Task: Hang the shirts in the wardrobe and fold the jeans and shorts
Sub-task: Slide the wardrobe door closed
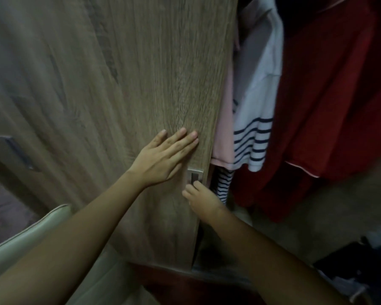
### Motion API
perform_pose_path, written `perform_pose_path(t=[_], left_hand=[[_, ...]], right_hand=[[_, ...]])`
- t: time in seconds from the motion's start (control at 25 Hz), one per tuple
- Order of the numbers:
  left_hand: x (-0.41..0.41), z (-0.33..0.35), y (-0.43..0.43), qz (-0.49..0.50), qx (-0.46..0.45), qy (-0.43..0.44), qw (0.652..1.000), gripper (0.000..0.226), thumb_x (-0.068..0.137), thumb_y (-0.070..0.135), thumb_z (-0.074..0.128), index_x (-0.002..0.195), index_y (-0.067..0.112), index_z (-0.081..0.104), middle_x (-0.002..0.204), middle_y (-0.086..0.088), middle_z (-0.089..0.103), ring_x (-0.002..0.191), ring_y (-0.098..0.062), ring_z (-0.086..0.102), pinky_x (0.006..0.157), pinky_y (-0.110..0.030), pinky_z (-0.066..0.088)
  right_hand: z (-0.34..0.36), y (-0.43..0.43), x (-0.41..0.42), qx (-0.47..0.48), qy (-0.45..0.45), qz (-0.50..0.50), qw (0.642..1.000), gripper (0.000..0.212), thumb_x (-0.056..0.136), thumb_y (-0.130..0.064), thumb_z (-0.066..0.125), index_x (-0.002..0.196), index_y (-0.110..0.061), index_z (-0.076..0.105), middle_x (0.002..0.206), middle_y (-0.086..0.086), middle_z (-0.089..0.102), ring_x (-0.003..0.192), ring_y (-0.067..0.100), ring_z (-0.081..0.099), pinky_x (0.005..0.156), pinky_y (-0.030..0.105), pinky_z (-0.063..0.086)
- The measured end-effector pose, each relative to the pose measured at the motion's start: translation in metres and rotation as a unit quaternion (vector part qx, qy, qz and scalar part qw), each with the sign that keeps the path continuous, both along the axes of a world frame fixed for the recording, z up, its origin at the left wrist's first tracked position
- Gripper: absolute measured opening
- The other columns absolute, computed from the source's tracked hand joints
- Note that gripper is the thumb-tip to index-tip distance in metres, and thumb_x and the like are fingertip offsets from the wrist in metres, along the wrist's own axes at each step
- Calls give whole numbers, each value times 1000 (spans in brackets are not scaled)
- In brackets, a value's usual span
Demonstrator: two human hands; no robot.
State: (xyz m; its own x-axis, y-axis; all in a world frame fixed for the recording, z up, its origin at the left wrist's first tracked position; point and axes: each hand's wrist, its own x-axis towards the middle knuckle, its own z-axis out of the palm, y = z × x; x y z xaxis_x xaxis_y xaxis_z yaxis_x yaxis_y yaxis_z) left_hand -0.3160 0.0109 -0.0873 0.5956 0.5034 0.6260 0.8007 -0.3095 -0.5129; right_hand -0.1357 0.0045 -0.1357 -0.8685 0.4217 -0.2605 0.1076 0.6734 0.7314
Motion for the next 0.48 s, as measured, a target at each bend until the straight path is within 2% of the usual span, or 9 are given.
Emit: perform_pose_path(t=[0.16,0.48], left_hand=[[60,0,24,-67,39,37,996,59,96,30,32,151,16,15,160,-1,-3,147,-16,3,116,-38,-2],[198,-7,49,-122,88,34,988,60,95,31,34,150,13,20,160,-4,-1,147,-17,3,116,-38,-4]], right_hand=[[-8,0,68,5,-10,-58,998,46,97,-20,37,140,-2,31,138,11,35,127,28,34,111,40,25],[-9,-7,192,2,5,-179,984,58,93,-28,47,143,-5,28,143,13,33,131,30,31,115,45,18]])
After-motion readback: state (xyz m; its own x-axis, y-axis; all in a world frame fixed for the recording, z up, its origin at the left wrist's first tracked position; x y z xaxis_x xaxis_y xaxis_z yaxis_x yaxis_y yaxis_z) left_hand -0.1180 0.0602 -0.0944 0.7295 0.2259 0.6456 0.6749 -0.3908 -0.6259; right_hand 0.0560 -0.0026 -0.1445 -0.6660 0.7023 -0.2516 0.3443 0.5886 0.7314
